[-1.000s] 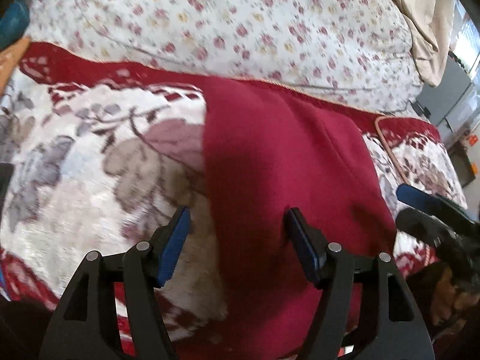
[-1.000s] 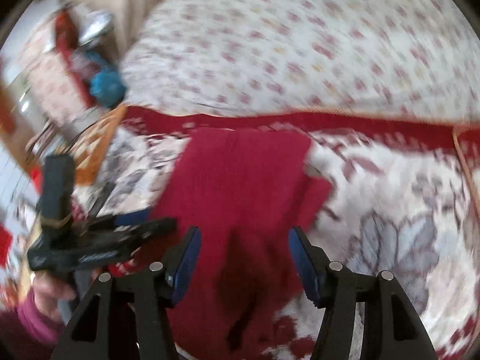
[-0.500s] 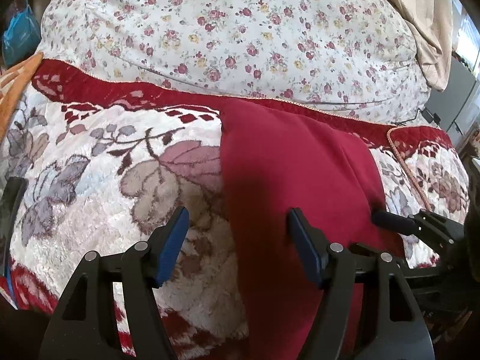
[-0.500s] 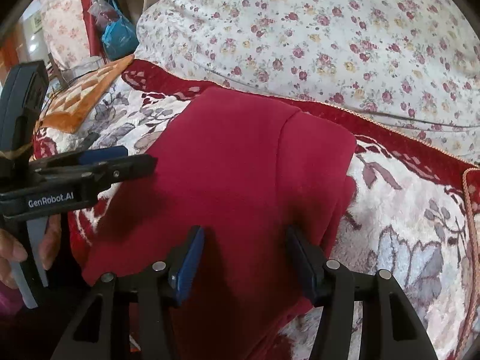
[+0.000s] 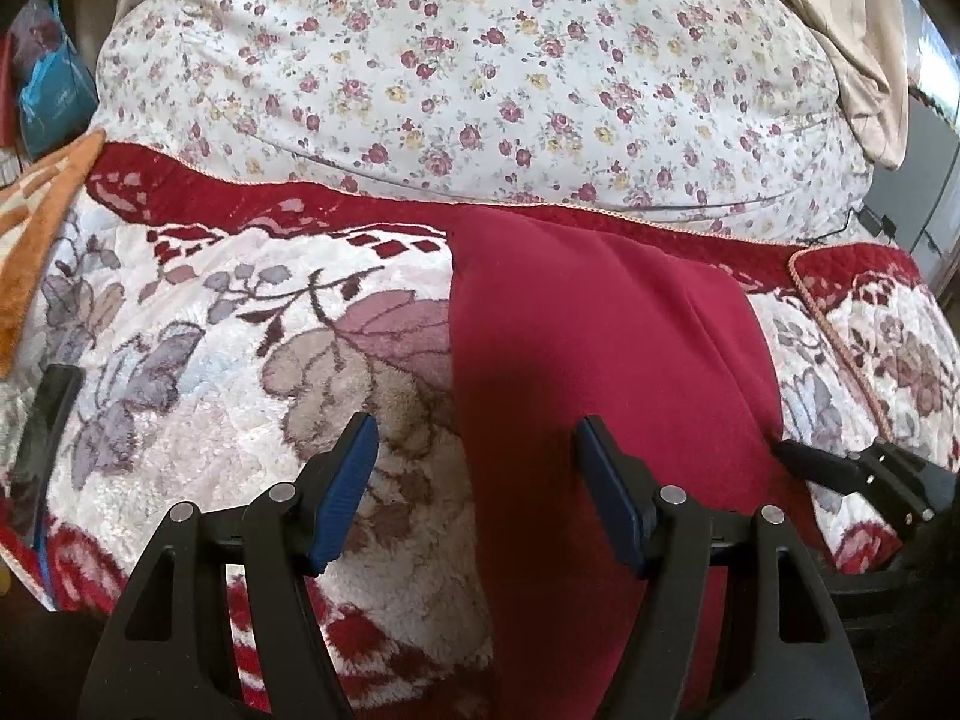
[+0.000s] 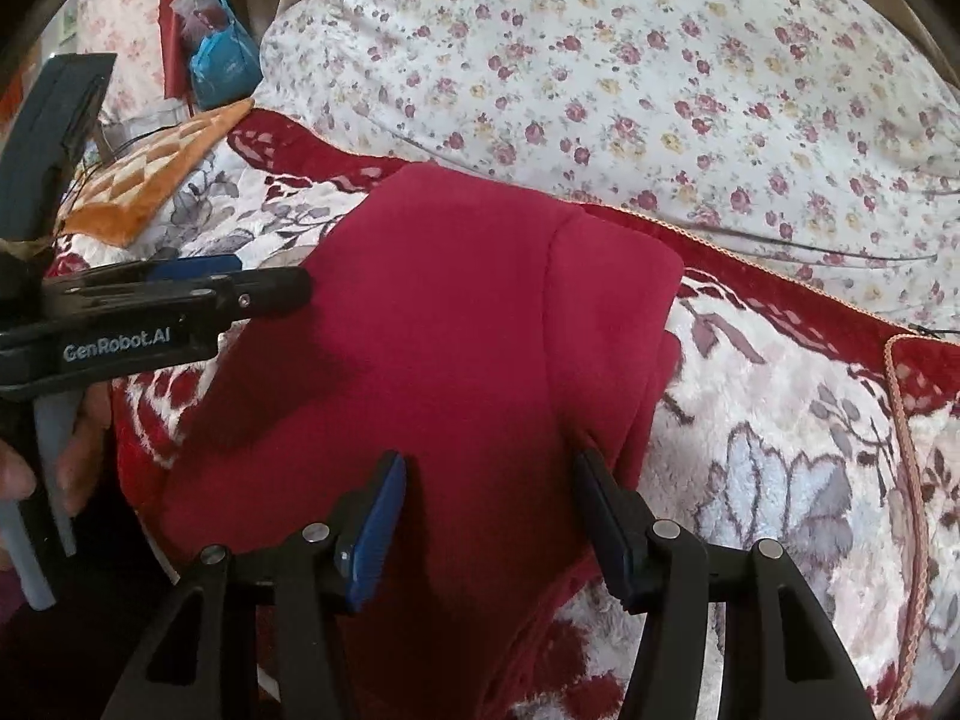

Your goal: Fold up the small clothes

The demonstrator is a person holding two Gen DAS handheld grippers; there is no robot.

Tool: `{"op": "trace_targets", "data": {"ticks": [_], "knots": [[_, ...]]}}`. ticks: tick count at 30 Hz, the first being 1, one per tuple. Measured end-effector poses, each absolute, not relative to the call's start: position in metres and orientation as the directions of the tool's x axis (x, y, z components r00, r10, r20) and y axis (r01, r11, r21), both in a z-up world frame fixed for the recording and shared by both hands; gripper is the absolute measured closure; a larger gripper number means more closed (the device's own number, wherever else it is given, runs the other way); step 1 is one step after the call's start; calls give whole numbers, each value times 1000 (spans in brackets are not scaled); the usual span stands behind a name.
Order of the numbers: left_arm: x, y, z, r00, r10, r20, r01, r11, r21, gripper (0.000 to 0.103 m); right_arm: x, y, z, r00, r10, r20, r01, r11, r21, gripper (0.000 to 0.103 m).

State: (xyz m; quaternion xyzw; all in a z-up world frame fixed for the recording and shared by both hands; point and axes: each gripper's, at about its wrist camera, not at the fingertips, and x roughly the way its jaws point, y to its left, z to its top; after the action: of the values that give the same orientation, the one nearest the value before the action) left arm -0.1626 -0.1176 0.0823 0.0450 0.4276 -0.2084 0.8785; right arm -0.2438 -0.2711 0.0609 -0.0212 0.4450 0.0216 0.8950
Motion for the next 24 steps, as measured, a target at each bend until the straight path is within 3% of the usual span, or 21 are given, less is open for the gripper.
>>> {"op": "trace_targets", "data": {"ticks": [9, 11, 13, 24], "knots": [[-182, -118, 104, 610, -302, -732, 386, 921, -58, 34, -259, -293, 90, 647, -16, -763, 101, 993, 65, 47], [-186, -119, 109, 631, -285, -721, 376, 926, -37, 34, -260, -297, 93, 650, -42, -759, 135, 989, 60, 43], [-190, -119, 114, 647, -278, -709, 372, 928, -24, 34, -262, -300, 97, 661, -61, -748, 161, 985, 62, 31], [-197, -118, 121, 669, -267, -693, 363, 932, -10, 34, -262, -296, 105, 683, -59, -728, 164, 984, 74, 24]]}}
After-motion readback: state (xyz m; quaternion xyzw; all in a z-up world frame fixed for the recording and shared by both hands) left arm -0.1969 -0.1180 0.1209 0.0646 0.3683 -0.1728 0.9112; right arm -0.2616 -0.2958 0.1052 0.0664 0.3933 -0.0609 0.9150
